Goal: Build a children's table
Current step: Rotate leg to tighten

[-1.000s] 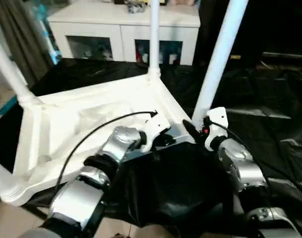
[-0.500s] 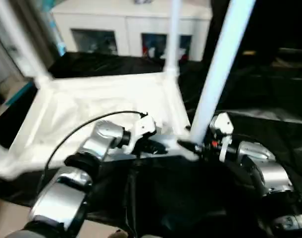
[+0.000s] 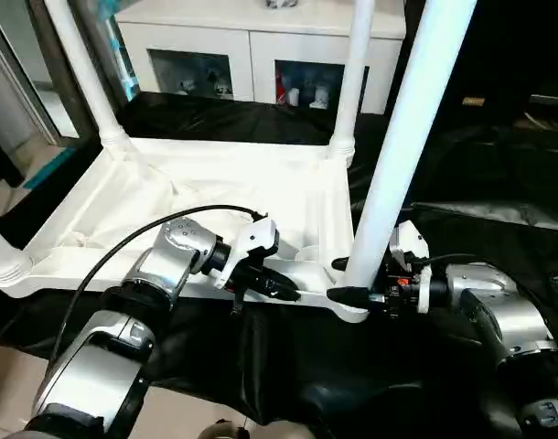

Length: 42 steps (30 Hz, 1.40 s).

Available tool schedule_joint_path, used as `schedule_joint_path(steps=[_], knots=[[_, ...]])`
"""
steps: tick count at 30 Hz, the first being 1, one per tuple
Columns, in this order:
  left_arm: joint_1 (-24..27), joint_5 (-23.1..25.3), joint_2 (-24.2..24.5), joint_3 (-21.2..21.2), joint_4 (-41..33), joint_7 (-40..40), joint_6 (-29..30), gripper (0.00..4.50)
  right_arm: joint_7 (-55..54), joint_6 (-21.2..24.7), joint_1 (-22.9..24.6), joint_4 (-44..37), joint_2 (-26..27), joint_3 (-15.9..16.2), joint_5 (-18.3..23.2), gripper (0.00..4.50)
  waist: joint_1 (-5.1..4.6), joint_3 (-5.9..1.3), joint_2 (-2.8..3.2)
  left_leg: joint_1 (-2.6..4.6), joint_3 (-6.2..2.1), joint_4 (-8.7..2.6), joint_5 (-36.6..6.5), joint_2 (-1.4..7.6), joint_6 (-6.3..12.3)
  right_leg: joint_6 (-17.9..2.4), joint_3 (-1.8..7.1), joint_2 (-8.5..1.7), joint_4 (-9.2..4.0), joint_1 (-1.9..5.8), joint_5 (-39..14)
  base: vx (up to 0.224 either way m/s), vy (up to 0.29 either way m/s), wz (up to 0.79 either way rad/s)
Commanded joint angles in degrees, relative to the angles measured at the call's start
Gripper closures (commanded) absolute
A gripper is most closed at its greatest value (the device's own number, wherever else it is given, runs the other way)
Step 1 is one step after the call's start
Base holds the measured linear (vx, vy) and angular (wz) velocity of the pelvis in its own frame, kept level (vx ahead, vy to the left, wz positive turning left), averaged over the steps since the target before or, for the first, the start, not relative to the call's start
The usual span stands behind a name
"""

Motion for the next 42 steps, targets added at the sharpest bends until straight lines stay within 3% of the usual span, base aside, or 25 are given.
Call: schedule_joint_path(steps=[1, 4, 10, 17, 19, 23, 26, 27, 31, 34, 38, 41, 42], knots=[[0.4, -0.2, -0.5, -0.1, -0.8, 0.5, -0.4, 4.50, -0.3, 1.0, 0.6, -0.8, 0.6, -0.3, 1.0, 2.03, -0.08, -3.67, -0.97, 1.51, -1.86, -5.18, -19.2, 3.68, 0.76, -10.9, 2.84, -2.97, -5.01, 2.45, -21.6, 0.000, 0.000, 0.00], [0.1, 0.5, -1.7, 0.5, 0.3, 5.1, -1.6, 4.50, -3.0, 0.7, 1.2, -0.3, 1.7, -0.3, 0.4, 2.07, -0.13, -3.92, -1.10, 1.51, -1.84, -5.07, -17.9, 3.61, 0.88, -11.2, 2.86, -3.01, -4.91, 2.61, -19.7, 0.000, 0.000, 0.00], [-1.8, 1.8, -5.6, 2.3, 3.9, 17.7, -3.7, 4.50, -17.5, -3.7, 1.0, 5.4, 6.9, -0.5, -5.7, 2.10, -0.74, -3.98, -1.18, 1.12, -1.95, -5.00, -16.2, 3.29, 0.92, -10.8, 2.64, -3.00, -4.89, 2.73, -18.8, 0.000, 0.000, 0.00], [-4.0, 3.6, -10.0, 3.0, 8.1, 30.4, -4.6, 4.50, -38.3, -5.5, -1.4, 12.7, 14.8, -3.0, -10.3, 2.13, -2.02, -3.85, -0.96, 1.54, -1.97, -5.25, -19.2, 3.13, 0.13, -10.0, 2.58, -2.77, -5.46, 2.39, -21.3, 0.000, 0.000, 0.00], [-4.5, 4.1, -11.3, 3.3, 9.2, 34.2, -4.5, 4.50, -45.2, -5.8, -2.7, 15.7, 16.7, -4.1, -11.7, 2.18, -2.66, -3.75, -0.84, 1.84, -2.13, -5.46, -21.7, 3.05, -1.24, -9.5, 2.45, -2.62, -5.72, 2.10, -23.2, 0.000, 0.000, 0.00], [-5.3, 4.4, -13.7, 3.8, 10.6, 39.3, -4.7, 4.50, -50.7, -5.8, -4.6, 19.1, 19.4, -5.3, -11.8, 2.18, -3.35, -3.60, -0.98, 1.99, -2.29, -5.52, -25.1, 2.92, -0.97, -8.1, 2.30, -2.66, -6.42, 2.05, -26.3, 0.000, 0.000, 0.00], [-5.9, 4.8, -14.9, 4.0, 11.6, 41.0, -6.1, 4.50, -47.4, -8.3, -4.7, 18.5, 20.3, -4.4, -11.5, 2.18, -3.33, -3.65, -0.86, 1.90, -2.30, -5.65, -25.1, 2.95, -0.34, -7.6, 2.24, -2.68, -6.67, 2.19, -26.2, 0.000, 0.000, 0.00], [-5.9, 4.8, -14.9, 4.0, 11.6, 40.7, -6.2, 4.50, -46.4, -8.5, -4.6, 18.1, 20.2, -4.4, -11.1, 1.93, -3.31, -3.70, -0.87, 1.94, -2.33, -5.71, -25.0, 3.02, -0.32, -7.6, 2.24, -2.67, -6.61, 2.20, -25.8, 0.000, 0.000, 0.00], [-5.7, 4.2, -14.2, 3.6, 11.6, 37.2, -7.8, 4.50, -40.4, -9.3, -4.6, 15.9, 19.2, -5.1, -8.5, 1.67, -3.19, -3.85, -0.92, 1.74, -2.20, -5.85, -24.0, 3.14, 0.59, -8.9, 2.34, -2.65, -6.30, 2.51, -21.4, 0.000, 0.000, 0.00], [-4.4, 3.1, -12.8, 3.0, 10.0, 30.1, -9.2, 4.50, -35.2, -9.4, -4.5, 14.5, 15.5, -3.5, -8.8, 1.31, -2.96, -4.02, -1.04, 1.44, -1.97, -5.58, -21.0, 3.16, 1.90, -10.4, 2.49, -2.77, -5.84, 2.83, -18.2, 0.000, 0.000, 0.00], [-2.8, 2.3, -9.5, 1.7, 8.0, 21.5, -9.7, 4.50, -22.6, -8.4, -2.4, 9.5, 9.8, -1.9, -6.1, 1.31, -2.29, -4.30, -1.14, 1.19, -1.72, -5.28, -17.0, 3.47, 3.98, -11.9, 2.47, -2.64, -5.21, 3.28, -14.2, 0.000, 0.000, 0.00], [-1.7, 1.5, -7.4, 1.0, 6.4, 16.0, -9.3, 4.50, -16.6, -7.0, -1.5, 7.1, 6.7, -1.7, -4.7, 1.31, -1.99, -4.58, -1.16, 1.08, -1.44, -4.89, -13.8, 3.59, 5.55, -14.1, 2.51, -2.50, -4.34, 3.21, -8.5, 0.000, 0.000, 0.00], [-1.1, 1.0, -6.0, 0.6, 5.4, 12.7, -8.9, 4.50, -12.7, -5.6, -0.8, 5.3, 4.7, -1.5, -3.3, 1.31, -1.59, -4.96, -1.03, 1.05, -1.39, -4.46, -10.3, 3.59, 6.97, -15.5, 2.43, -2.62, -3.63, 3.32, -4.0, 0.000, 0.000, 0.00]])
